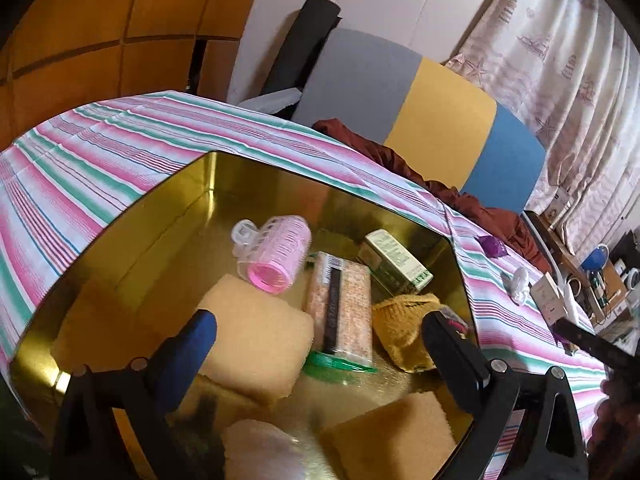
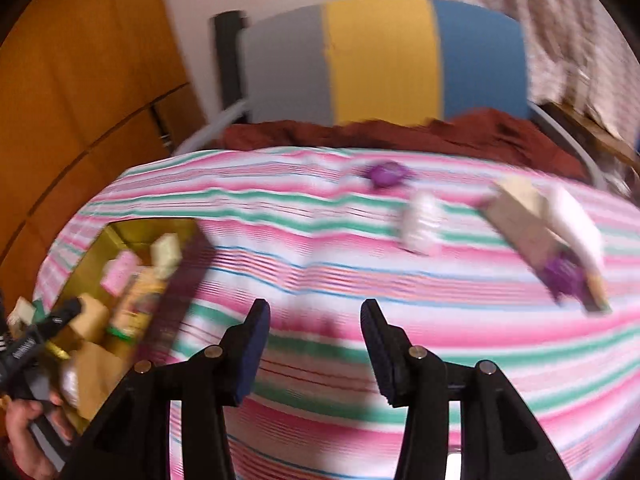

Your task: Organize objects

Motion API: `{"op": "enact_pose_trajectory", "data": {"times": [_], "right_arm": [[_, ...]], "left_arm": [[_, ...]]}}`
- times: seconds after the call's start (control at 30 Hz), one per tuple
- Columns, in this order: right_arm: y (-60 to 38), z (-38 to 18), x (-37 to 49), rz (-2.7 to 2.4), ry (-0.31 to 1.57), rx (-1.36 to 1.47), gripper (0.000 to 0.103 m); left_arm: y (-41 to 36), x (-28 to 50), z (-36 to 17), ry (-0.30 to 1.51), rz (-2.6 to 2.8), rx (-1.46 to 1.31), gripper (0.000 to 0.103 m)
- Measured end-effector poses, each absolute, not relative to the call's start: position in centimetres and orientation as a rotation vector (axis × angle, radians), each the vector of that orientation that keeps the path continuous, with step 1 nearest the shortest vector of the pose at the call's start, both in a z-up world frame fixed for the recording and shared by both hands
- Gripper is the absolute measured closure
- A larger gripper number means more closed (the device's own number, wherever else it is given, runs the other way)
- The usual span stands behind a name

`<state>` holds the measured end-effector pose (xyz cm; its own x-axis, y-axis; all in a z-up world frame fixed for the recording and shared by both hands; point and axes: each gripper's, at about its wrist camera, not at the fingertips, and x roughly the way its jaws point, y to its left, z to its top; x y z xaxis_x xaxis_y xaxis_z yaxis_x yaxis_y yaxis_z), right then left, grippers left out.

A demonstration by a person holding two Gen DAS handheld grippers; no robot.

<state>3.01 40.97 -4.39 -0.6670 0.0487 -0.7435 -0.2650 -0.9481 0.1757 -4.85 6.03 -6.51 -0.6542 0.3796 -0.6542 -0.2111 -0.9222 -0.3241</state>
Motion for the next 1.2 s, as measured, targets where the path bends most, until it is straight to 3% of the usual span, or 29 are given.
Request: {"op": "enact_pose_trajectory", "data": {"times": [0.43, 0.8, 0.97, 1.2], "right_arm": [[60.3, -7.9, 13.4, 2.227, 0.622, -0.982, 0.054], [68.3, -3.6, 6.7, 2.345, 0.809, -0.846, 0.053], [68.9, -5.4, 3.7, 2.332, 0.881, -0.967, 0.053], [60.4, -6.4, 7.8, 2.594, 0.900, -1.075, 0.053]], "left_arm": [[10.9, -2.5, -3.1, -0.254, 2.516, -0.996, 0.000], [17.2, 0.3, -1.9, -0.125, 2.372, -1.011, 0.000], [18.5, 1.6, -1.8, -0.062, 2.334, -1.007, 0.000], [20.5, 1.8, -2.1, -0.094, 2.273, -1.021, 0.000]]}}
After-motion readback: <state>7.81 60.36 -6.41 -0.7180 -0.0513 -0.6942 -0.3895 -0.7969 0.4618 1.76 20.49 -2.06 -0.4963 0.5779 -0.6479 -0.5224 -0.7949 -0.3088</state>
